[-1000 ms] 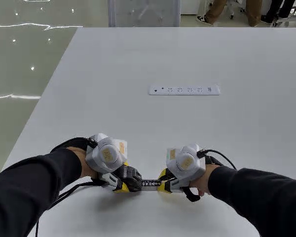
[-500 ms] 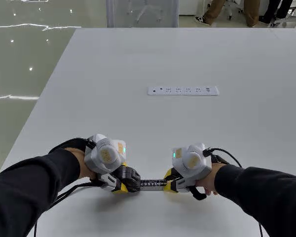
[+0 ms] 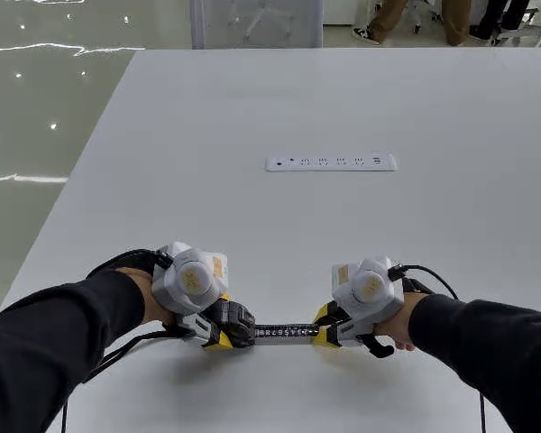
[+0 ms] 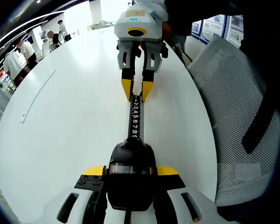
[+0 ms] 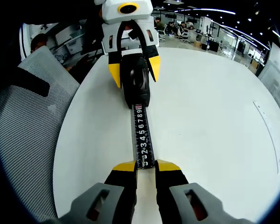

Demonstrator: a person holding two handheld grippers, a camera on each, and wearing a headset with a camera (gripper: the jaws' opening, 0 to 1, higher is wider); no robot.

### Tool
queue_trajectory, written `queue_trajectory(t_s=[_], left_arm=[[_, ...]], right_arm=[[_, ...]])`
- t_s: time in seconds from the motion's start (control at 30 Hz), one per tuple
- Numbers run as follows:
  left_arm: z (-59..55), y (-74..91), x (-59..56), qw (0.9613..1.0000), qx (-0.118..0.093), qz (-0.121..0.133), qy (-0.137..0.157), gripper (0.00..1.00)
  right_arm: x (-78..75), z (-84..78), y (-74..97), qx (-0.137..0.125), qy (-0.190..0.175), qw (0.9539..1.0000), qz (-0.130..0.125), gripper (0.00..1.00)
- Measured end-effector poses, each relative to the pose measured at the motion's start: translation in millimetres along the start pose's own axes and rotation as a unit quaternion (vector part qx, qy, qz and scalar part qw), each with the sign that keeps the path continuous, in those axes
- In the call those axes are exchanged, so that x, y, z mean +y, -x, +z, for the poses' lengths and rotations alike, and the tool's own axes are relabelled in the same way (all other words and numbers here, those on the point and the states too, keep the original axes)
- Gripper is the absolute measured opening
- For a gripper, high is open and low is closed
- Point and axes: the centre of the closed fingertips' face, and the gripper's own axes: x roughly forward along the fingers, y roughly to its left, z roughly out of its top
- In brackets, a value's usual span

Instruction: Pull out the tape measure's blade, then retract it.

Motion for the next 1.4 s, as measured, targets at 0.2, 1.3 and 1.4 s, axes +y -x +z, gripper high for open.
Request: queue_trajectory(t_s=[0.2,1.3,1.4], left_arm=[[0.1,-0.4,0.2,1.0000,0.000,0.001,0.000,0.34],[0.2,-0.1,-0.2,1.0000,-0.004,0.006,0.004,0.34],[0.1,-0.1,-0.3,1.0000,-0.003,0.006,0.004,0.34]], right_arm=[[-0.8,-7.1,6.1,0.002,-0.002,1.0000,-0.002,0.10],[-8.9,-61.1,46.3,0.019,-0.018,0.9996,-0.014,0.10],[-10.0,-66.5,50.6,0.022,-0.019,0.9995,-0.015,0.10]])
